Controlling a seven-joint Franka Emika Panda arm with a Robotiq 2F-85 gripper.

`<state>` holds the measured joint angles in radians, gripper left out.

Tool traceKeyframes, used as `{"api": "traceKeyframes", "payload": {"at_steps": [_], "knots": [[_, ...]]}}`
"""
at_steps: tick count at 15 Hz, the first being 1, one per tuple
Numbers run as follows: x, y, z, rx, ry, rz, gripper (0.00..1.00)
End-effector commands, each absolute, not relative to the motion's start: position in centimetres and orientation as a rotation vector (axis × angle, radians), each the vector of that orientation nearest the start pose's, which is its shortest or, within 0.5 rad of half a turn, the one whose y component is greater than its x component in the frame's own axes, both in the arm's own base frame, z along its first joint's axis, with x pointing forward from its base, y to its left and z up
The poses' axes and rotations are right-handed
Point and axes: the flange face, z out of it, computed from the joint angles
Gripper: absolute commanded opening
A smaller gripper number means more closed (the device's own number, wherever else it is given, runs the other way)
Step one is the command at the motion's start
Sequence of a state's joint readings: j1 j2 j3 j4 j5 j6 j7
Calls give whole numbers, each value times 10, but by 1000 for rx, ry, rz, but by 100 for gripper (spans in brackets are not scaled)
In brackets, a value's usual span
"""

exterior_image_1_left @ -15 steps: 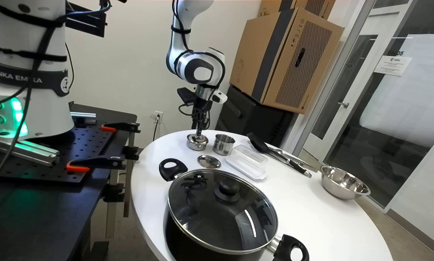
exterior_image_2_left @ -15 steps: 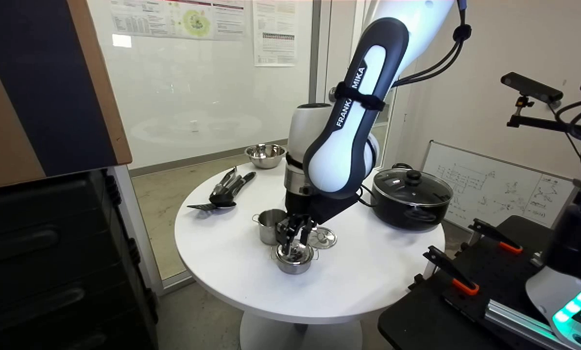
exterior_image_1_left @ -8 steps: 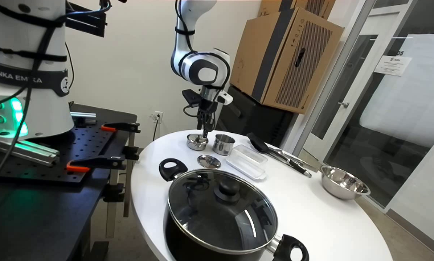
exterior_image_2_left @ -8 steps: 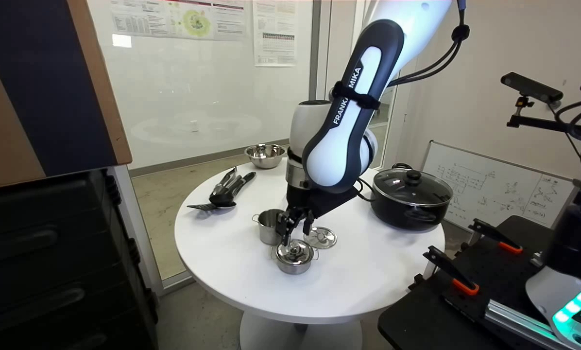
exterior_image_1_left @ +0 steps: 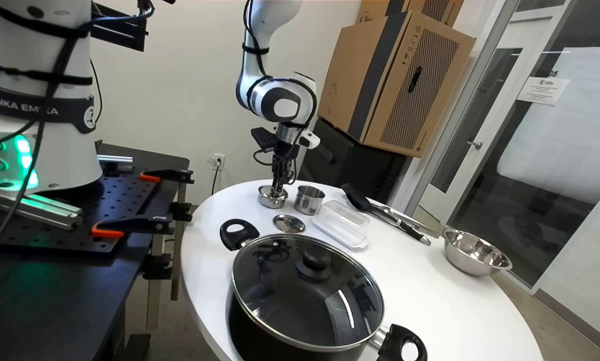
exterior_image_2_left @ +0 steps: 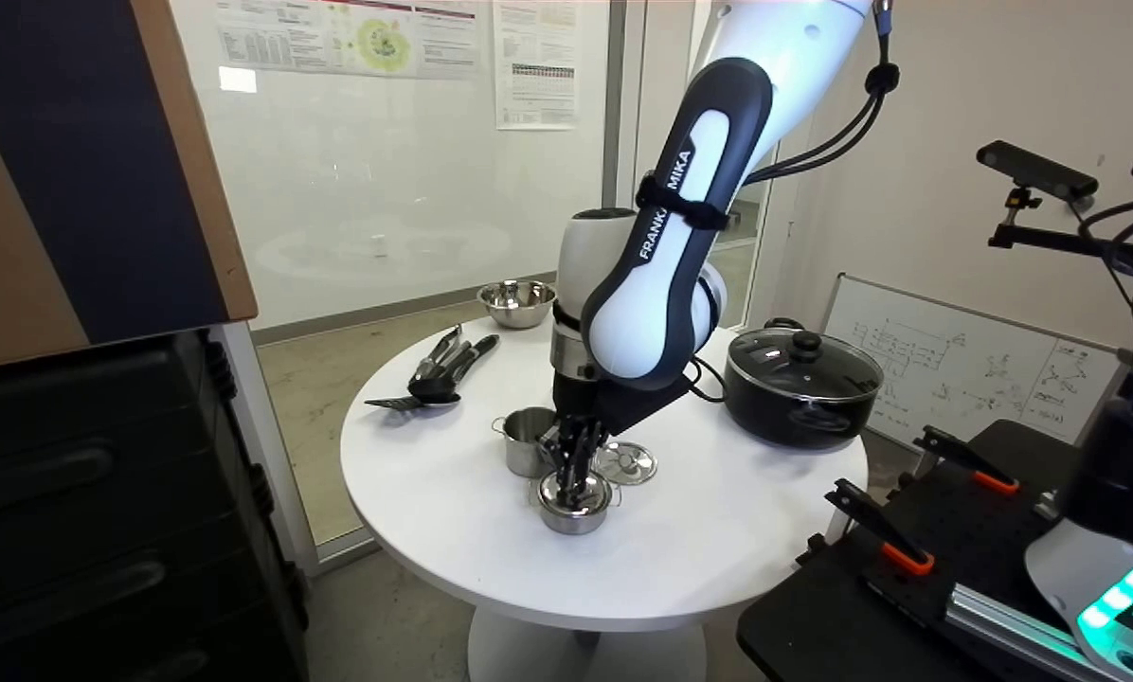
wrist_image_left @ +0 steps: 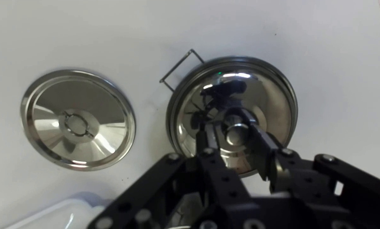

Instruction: Take the lid off the pot on the table

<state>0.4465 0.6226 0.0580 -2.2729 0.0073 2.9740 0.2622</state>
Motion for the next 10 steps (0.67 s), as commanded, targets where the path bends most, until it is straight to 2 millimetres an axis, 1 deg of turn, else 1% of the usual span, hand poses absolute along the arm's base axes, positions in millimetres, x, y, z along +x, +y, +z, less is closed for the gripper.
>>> {"api": "traceKeyframes", "payload": {"at_steps": [1, 3, 4, 6, 8, 9, 10], "knots": [[461, 259, 83, -3081, -333, -77, 8], [462, 260, 84, -3081, -331, -79, 0], [462, 260, 84, -3083, -330, -79, 4], [462, 259, 87, -3079, -328, -82, 5], [458, 259, 98, -3061, -332, -81, 5], [452, 258, 109, -3045, -343, -80, 5], [449, 257, 115, -3040, -343, -81, 5]]}}
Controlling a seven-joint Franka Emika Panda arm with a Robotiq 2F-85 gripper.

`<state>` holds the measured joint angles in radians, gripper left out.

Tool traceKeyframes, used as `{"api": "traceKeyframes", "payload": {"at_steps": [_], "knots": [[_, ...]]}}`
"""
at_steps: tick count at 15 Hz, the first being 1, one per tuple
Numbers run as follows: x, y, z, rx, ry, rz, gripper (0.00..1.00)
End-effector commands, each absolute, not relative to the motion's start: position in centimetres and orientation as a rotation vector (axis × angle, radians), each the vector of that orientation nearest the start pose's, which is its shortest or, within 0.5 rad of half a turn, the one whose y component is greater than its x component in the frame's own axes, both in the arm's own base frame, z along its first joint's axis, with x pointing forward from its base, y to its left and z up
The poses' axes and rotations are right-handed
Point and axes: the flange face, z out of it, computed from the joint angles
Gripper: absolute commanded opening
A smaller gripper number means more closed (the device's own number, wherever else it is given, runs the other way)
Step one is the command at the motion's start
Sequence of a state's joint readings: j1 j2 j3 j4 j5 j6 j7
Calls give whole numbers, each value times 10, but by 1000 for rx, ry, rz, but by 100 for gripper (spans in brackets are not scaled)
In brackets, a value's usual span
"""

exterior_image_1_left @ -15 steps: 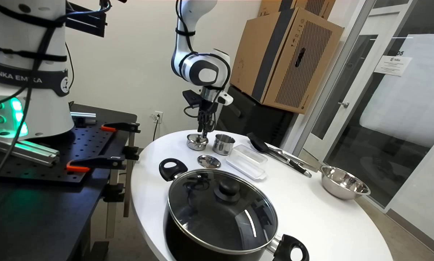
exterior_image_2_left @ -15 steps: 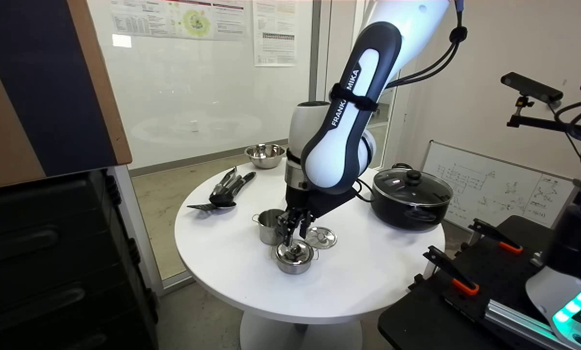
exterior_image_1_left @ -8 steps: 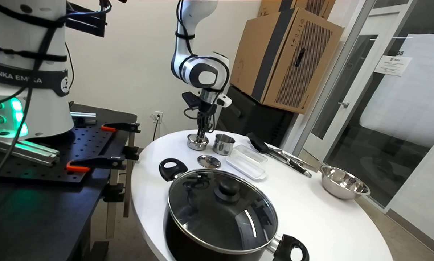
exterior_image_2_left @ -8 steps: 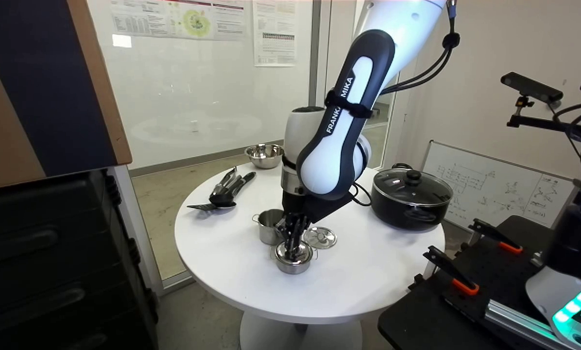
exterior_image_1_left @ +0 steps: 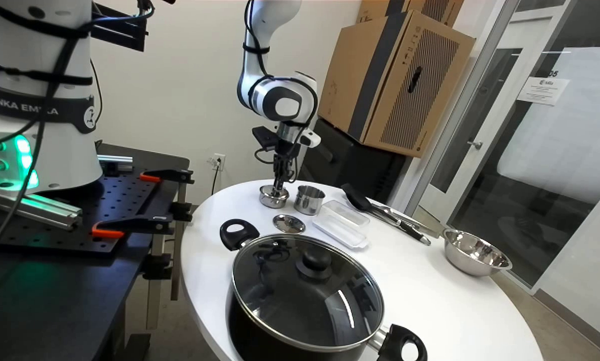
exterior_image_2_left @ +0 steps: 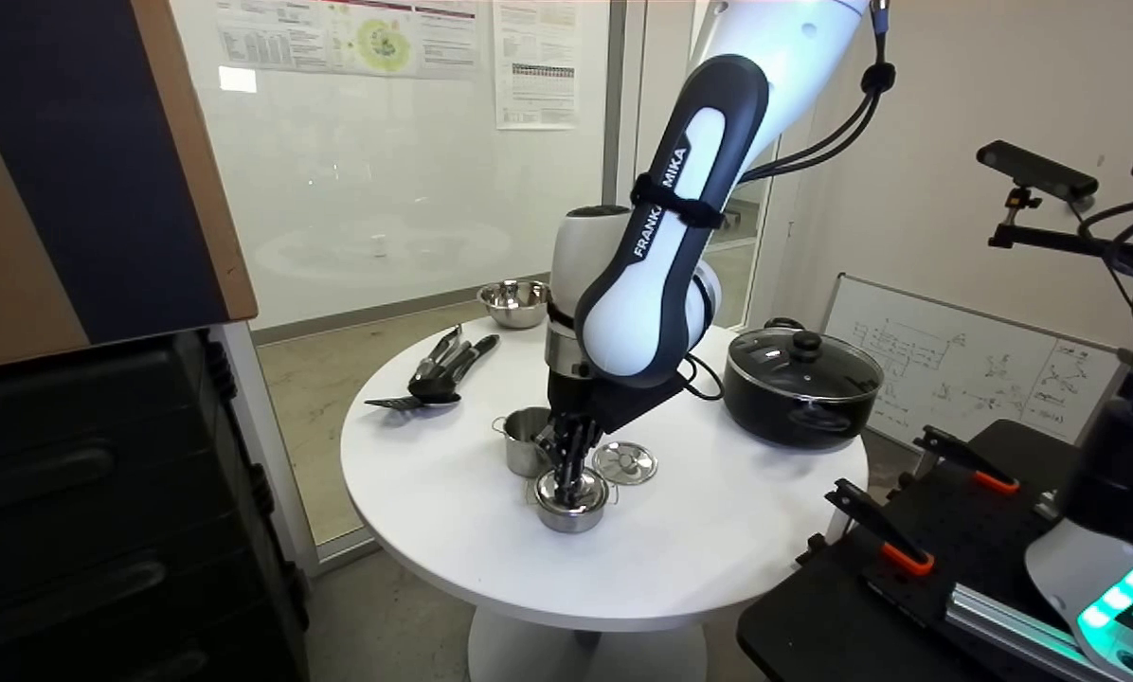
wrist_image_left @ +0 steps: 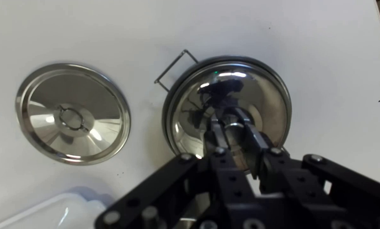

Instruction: Take the lid off the pot on the table

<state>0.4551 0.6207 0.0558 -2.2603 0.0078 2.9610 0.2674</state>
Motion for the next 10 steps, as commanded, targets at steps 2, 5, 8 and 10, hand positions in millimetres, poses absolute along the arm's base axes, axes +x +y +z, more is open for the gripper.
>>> {"api": "traceKeyframes", "payload": {"at_steps": [2, 5, 8, 10], "knots": [[437, 252, 134, -3026, -368, -102, 5], [414, 232, 155, -3056, -365, -104, 5], [395, 198, 154, -3106, -308, -58, 5], [385, 165, 143, -3163, -228, -12, 5]]}}
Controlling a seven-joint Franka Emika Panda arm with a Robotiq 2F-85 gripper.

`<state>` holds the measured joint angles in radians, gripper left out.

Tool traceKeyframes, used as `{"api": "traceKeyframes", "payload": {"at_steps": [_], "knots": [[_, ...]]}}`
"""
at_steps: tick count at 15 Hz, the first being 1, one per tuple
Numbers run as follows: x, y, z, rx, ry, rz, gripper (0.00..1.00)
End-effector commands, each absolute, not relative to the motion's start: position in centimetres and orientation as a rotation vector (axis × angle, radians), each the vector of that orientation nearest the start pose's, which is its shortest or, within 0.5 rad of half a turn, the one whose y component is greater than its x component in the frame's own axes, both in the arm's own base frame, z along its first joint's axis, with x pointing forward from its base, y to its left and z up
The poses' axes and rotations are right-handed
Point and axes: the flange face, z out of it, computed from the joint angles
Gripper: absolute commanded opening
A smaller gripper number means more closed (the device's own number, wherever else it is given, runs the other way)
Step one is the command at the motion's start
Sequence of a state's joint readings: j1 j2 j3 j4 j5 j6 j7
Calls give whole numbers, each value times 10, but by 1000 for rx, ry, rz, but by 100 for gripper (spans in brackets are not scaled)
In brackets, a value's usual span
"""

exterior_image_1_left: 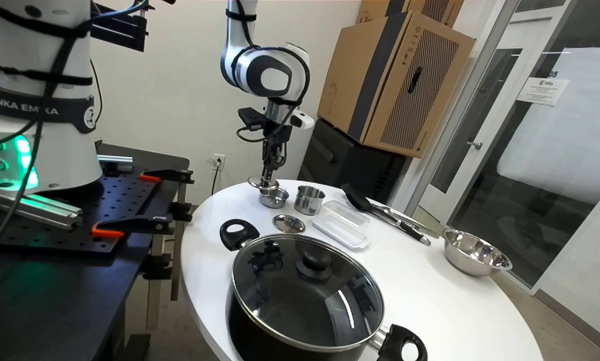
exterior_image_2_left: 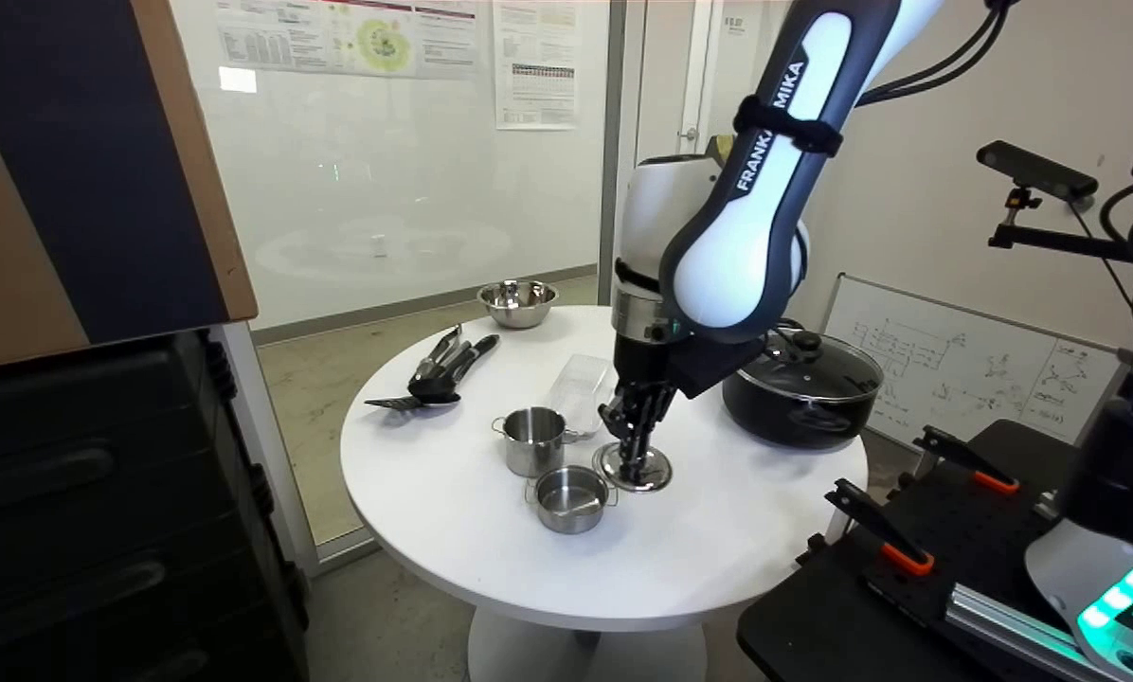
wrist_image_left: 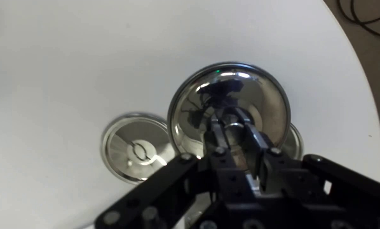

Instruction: Take the lid off the pot on the table

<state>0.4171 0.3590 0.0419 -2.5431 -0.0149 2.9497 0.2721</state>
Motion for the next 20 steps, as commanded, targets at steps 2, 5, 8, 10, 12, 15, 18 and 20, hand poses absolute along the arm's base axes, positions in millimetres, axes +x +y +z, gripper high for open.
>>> {"api": "traceKeyframes", "payload": {"at_steps": [2, 5, 8, 10, 12, 15, 18, 20], "knots": [[382, 134, 127, -3218, -159, 24, 5], [387, 112, 103, -3259, -97, 19, 5], [385, 120, 82, -3276, -118, 43, 5], [383, 135, 65, -3288, -156, 61, 5], [385, 146, 51, -3299, -168, 71, 5], [392, 155, 40, -3309, -148, 69, 44], [401, 156, 47, -3301, -106, 41, 60], [404, 157, 55, -3287, -80, 35, 73]]}}
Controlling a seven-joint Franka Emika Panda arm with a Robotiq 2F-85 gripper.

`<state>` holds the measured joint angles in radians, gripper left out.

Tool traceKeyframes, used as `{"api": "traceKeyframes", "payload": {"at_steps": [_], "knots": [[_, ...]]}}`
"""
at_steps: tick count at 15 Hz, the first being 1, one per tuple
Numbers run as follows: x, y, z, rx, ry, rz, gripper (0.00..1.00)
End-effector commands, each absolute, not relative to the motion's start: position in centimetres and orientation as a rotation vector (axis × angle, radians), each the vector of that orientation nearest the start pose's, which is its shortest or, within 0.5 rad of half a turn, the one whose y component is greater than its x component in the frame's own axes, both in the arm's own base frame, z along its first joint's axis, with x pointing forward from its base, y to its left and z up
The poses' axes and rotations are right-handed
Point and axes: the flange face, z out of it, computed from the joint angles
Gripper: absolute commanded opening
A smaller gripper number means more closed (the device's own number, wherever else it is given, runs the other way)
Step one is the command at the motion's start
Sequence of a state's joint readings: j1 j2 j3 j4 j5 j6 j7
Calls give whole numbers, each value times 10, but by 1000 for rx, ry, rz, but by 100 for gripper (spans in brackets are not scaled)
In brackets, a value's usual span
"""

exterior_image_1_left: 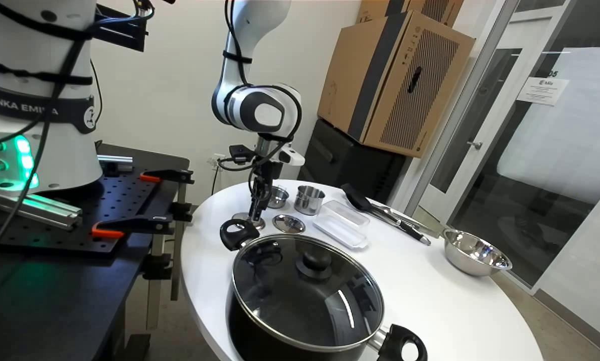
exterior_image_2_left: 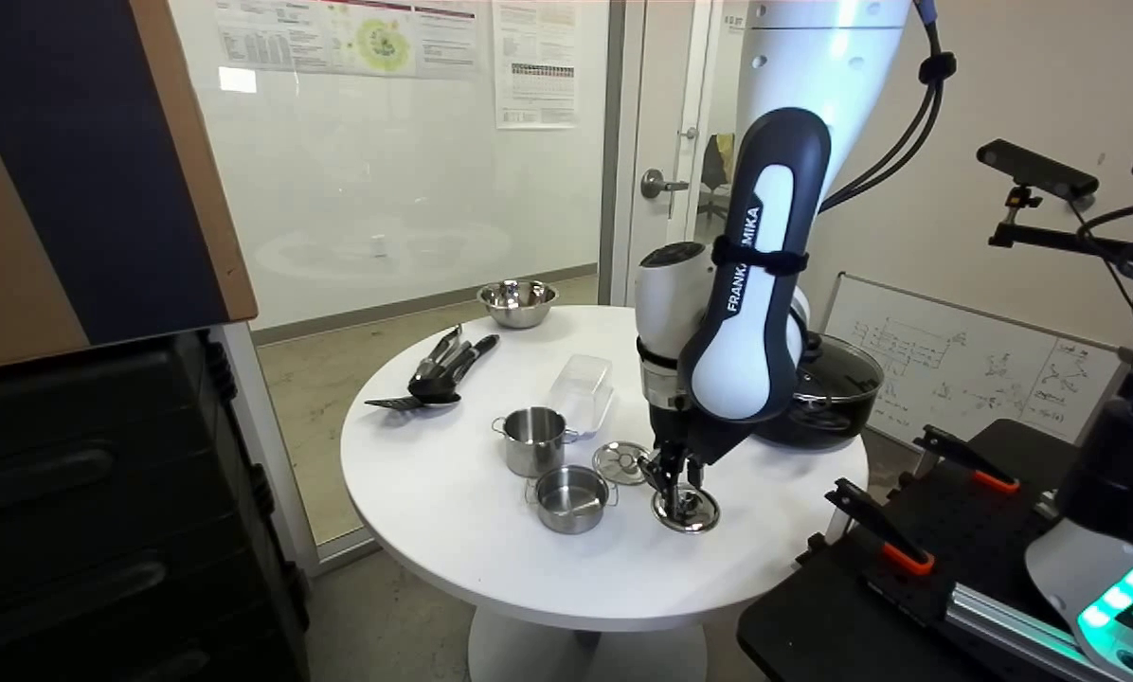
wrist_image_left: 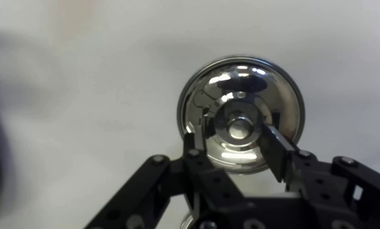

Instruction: Take the lid off the pot on the table

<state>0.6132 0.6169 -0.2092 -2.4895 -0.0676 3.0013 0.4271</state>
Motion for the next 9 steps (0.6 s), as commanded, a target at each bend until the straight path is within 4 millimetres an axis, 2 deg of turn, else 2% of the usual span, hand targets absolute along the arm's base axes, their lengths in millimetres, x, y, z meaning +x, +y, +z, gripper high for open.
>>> {"api": "traceKeyframes", "payload": {"at_steps": [1, 3, 4, 9], "knots": [[403, 161, 65, -3268, -87, 42, 81], [399, 173, 87, -3228, -107, 8, 95], [397, 181, 100, -3204, -130, -16, 99], [376, 226, 168, -3101, -250, -141, 100]]}}
